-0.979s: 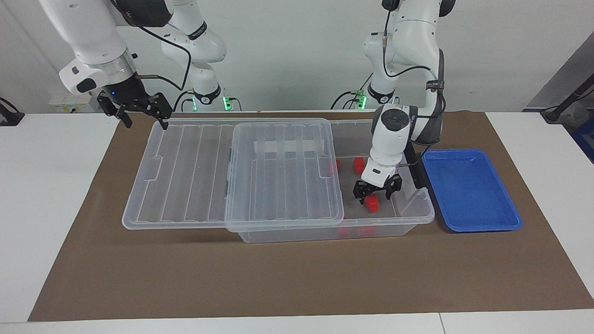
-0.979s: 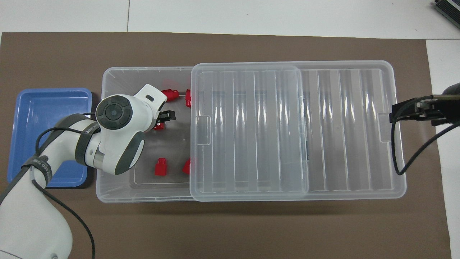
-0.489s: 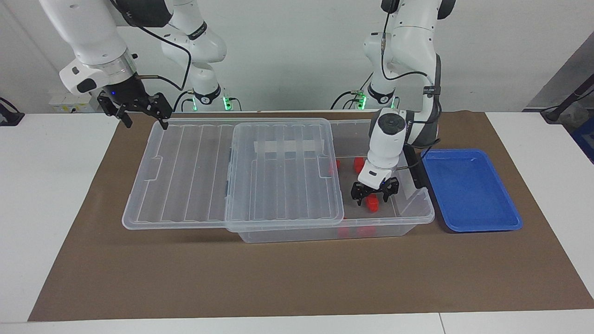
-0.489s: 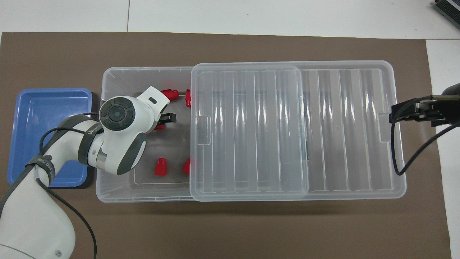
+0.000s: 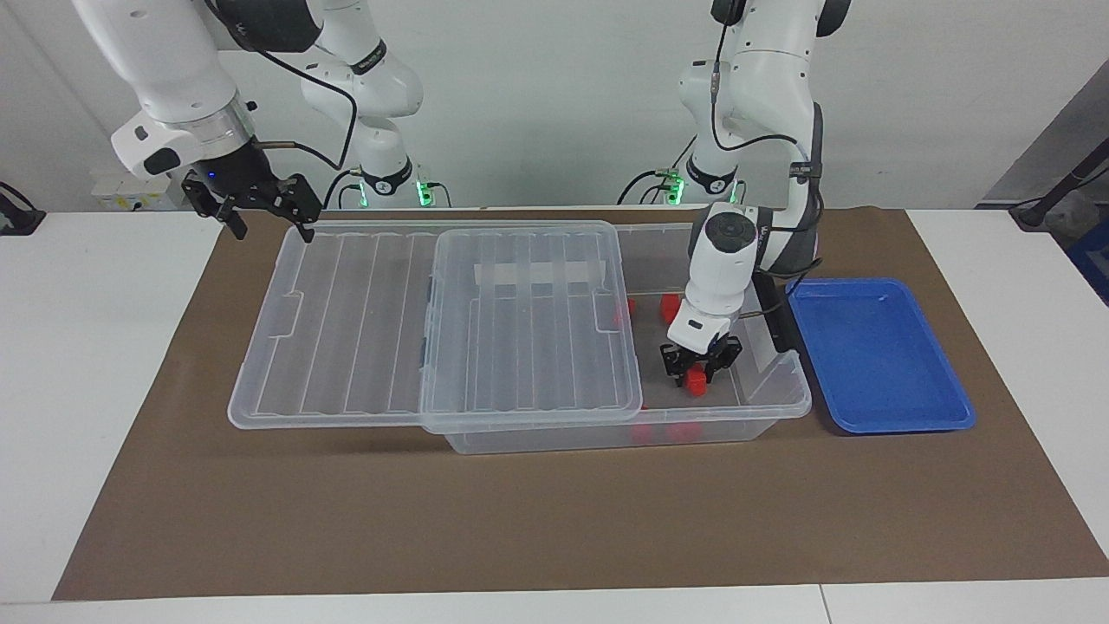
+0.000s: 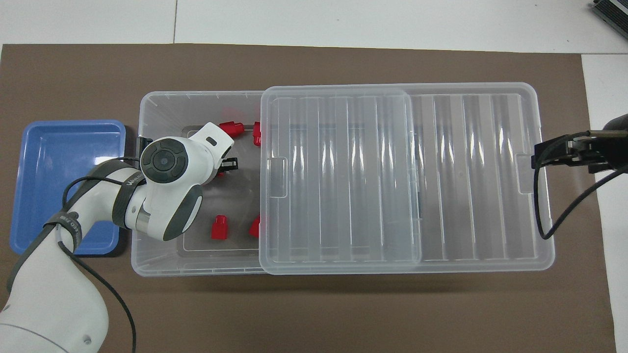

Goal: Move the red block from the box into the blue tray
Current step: 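Grasp the red block with the left gripper and lift it, then carry the red block with the left gripper over the blue tray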

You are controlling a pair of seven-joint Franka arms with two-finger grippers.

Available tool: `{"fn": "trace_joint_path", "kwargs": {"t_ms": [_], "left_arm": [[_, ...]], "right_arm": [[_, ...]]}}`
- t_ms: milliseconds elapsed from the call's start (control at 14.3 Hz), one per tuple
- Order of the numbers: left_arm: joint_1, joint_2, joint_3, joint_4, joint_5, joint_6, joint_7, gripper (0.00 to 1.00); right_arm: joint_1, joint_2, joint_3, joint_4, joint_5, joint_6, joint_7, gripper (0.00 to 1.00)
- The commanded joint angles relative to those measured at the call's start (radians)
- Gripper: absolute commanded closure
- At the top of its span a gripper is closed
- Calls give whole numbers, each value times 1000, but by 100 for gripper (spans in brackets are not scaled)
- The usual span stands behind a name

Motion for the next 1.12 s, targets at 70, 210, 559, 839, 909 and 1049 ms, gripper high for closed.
{"fn": "trace_joint_path", "kwargs": {"t_ms": [70, 210, 559, 839, 909, 1049], "left_arm": [[-12, -4, 15, -1, 16, -7, 16, 100], [-11, -14, 13, 43, 16, -76, 23, 100], [-6, -100, 12, 142, 5, -319, 39, 100], [-5, -151, 7, 194, 3, -460, 39, 100], [-5, -160, 7, 209, 0, -498, 40, 100], [-9, -172, 9, 260, -26, -578, 45, 100]], "right_arm": [[-11, -25, 6, -34, 1, 14, 10, 0], [-11, -25, 6, -34, 1, 14, 10, 0], [-11, -26, 6, -34, 1, 14, 10, 0], [-11, -25, 6, -34, 1, 12, 10, 0], [-11, -25, 6, -34, 1, 14, 10, 0], [-11, -26, 6, -34, 1, 12, 8, 0]]}}
